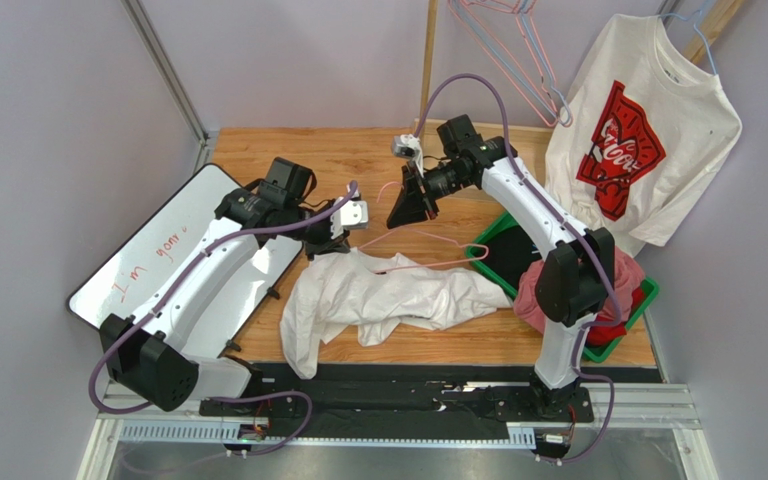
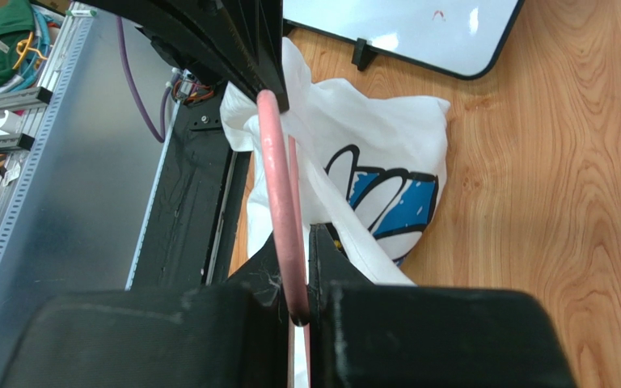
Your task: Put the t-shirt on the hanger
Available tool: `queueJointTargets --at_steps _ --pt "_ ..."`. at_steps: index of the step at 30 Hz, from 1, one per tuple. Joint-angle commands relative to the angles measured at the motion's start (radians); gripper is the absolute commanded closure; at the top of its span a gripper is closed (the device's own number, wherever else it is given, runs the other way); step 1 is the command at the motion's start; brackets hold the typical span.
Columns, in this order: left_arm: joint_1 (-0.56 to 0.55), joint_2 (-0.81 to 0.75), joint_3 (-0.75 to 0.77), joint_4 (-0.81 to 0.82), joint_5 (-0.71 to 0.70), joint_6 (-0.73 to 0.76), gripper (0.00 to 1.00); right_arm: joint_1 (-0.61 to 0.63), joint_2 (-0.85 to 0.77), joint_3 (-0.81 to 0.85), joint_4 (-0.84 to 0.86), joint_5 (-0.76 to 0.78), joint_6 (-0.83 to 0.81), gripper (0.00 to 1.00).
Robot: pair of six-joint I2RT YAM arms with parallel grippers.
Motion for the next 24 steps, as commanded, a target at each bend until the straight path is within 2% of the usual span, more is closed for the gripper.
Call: queueJointTargets --at_steps 1,4,11,17,19,20,24 --pt "-0.027 -0.033 0.066 0.016 0.050 -0.059 1.00 0.048 -0.004 0.001 0.149 -0.060 0.093 1.00" --pt "-0.040 -0.033 0.083 0.030 0.045 -0.089 1.00 0.074 0.000 -0.030 0.243 -0.053 0.163 1.00" --pt "-0.061 -0.026 0.082 0.110 0.034 -0.190 1.00 0.160 -0.029 -0.137 0.696 -0.047 0.484 1.00" --pt "-0.075 -0.061 0.022 0.159 -0.016 -0.247 1.00 0.178 -0.030 -0.151 0.800 -0.037 0.578 1.00" --pt "-0.074 -0.082 0.002 0.163 -0.033 -0.268 0.94 0.178 -0.032 -0.149 0.801 -0.037 0.579 1.00" --pt "-0.074 -0.090 -0.004 0.176 -0.041 -0.277 0.83 0.177 -0.034 -0.151 0.803 -0.038 0.581 1.00" --pt "-0.052 -0.144 -0.041 0.168 -0.079 -0.311 0.60 0.174 -0.044 -0.163 0.803 -0.038 0.581 1.00"
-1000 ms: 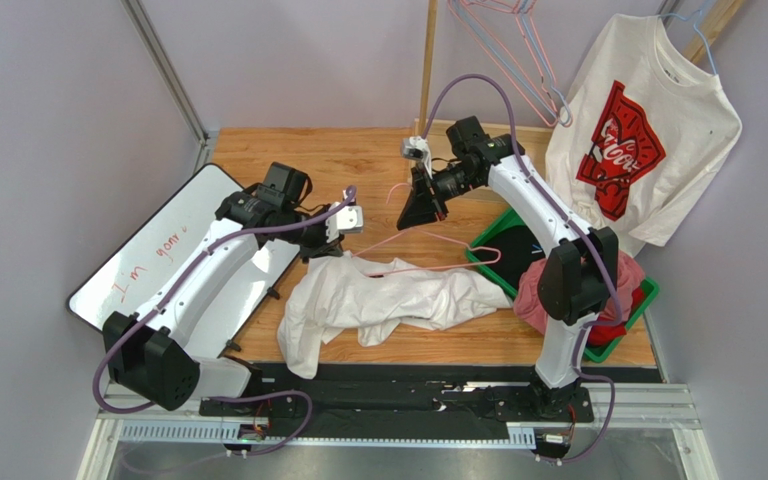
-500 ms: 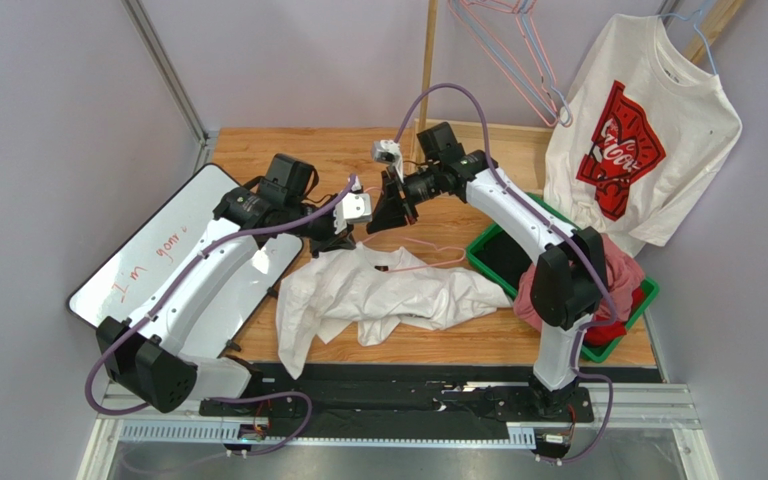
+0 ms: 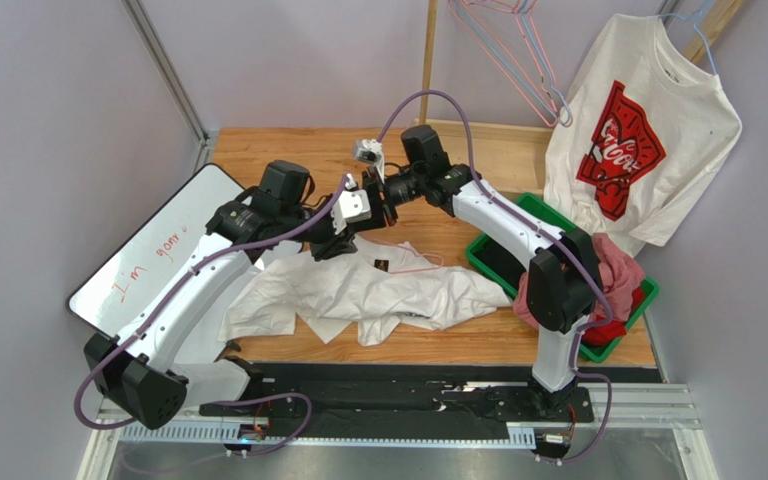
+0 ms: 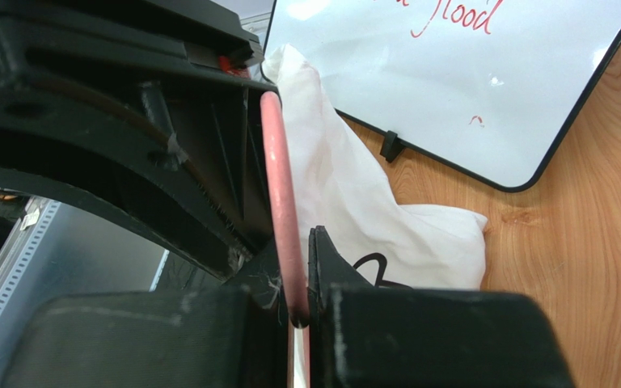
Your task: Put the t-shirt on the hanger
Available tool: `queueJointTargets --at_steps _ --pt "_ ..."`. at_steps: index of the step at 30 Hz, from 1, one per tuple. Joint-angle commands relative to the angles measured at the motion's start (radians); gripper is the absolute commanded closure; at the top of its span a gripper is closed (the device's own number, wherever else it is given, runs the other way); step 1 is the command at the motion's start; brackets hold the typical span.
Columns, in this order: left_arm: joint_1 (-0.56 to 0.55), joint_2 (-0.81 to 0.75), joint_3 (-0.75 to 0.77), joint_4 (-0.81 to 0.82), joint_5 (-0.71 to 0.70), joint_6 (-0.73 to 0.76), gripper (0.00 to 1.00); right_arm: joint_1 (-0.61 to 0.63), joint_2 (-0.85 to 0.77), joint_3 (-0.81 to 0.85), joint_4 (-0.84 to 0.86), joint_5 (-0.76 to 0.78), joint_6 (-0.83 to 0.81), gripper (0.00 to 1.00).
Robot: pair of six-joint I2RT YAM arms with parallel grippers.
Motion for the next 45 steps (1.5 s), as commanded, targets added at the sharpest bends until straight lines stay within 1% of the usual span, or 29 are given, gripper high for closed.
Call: queueJointTargets --at_steps 1,3,7,10,13,15,18,21,22,23,24,25,26,27,29,30,31,32,33,34,36,37,40,45 --pt "0.046 -0.092 -0.047 0.027 -0.019 -0.067 0.54 -0.005 -0.044 -0.007 0.093 -0.025 0.038 1.00" --pt "0.077 -0.117 -0.056 0.009 -0.008 -0.064 0.49 -0.005 -0.050 -0.008 0.092 -0.030 0.040 1.00" --pt "0.111 -0.144 -0.065 -0.042 -0.042 0.020 0.42 -0.005 -0.052 -0.002 0.105 -0.037 0.063 1.00" --pt "0.125 -0.134 -0.075 -0.045 -0.045 0.041 0.40 0.000 -0.057 0.002 0.148 -0.050 0.104 1.00" --pt "0.125 -0.108 -0.084 -0.036 -0.011 0.069 0.40 0.004 -0.061 0.004 0.216 -0.053 0.139 1.00" --pt "0.125 -0.088 -0.093 -0.028 0.021 0.086 0.40 0.010 -0.063 0.004 0.245 -0.054 0.191 1.00" --pt "0.123 -0.060 -0.101 -0.002 0.042 0.074 0.45 0.010 -0.070 0.004 0.289 -0.051 0.230 1.00" --pt "0.122 -0.046 -0.099 0.009 0.081 0.080 0.70 0.009 -0.081 -0.007 0.297 -0.042 0.239 1.00" --pt "0.122 -0.048 -0.101 0.009 0.090 0.086 0.85 0.007 -0.086 -0.007 0.284 -0.022 0.244 1.00" --pt "0.122 -0.049 -0.102 0.009 0.096 0.094 0.92 0.003 -0.086 -0.007 0.271 -0.014 0.268 0.95" --pt "0.122 -0.055 -0.110 0.009 0.099 0.107 0.97 -0.016 -0.086 0.001 0.256 -0.007 0.282 0.72" --pt "0.122 -0.060 -0.113 0.009 0.099 0.120 1.00 -0.028 -0.086 0.001 0.222 0.009 0.294 0.61" --pt "0.122 -0.064 -0.121 0.007 0.104 0.130 1.00 -0.042 -0.089 0.004 0.201 0.024 0.305 0.51" --pt "0.120 -0.077 -0.131 0.007 0.107 0.153 1.00 -0.075 -0.102 0.004 0.175 0.044 0.305 0.36" --pt "0.119 -0.086 -0.141 0.003 0.111 0.175 1.00 -0.112 -0.115 0.004 0.083 0.090 0.287 0.28" --pt "0.114 -0.091 -0.145 0.001 0.113 0.189 1.00 -0.144 -0.122 0.007 0.038 0.105 0.241 0.22" --pt "0.111 -0.095 -0.147 -0.003 0.115 0.213 1.00 -0.157 -0.124 0.016 -0.071 0.155 0.209 0.21" --pt "0.108 -0.098 -0.145 -0.008 0.116 0.230 1.00 -0.167 -0.123 0.021 -0.129 0.177 0.177 0.21" --pt "0.096 -0.103 -0.148 -0.014 0.113 0.245 1.00 -0.181 -0.118 0.022 -0.184 0.200 0.091 0.21" --pt "0.091 -0.106 -0.150 -0.017 0.108 0.264 1.00 -0.183 -0.107 0.027 -0.289 0.272 0.054 0.21" --pt "0.080 -0.114 -0.150 -0.019 0.108 0.278 1.00 -0.183 -0.092 0.025 -0.388 0.324 -0.034 0.22" --pt "0.077 -0.115 -0.150 -0.022 0.110 0.284 1.00 -0.180 -0.071 0.022 -0.448 0.387 -0.078 0.22" --pt "0.074 -0.120 -0.150 -0.023 0.113 0.290 1.00 -0.177 -0.003 0.022 -0.532 0.452 -0.118 0.24" --pt "0.063 -0.129 -0.150 -0.023 0.110 0.311 1.00 -0.154 0.092 0.074 -0.588 0.457 -0.083 0.25"
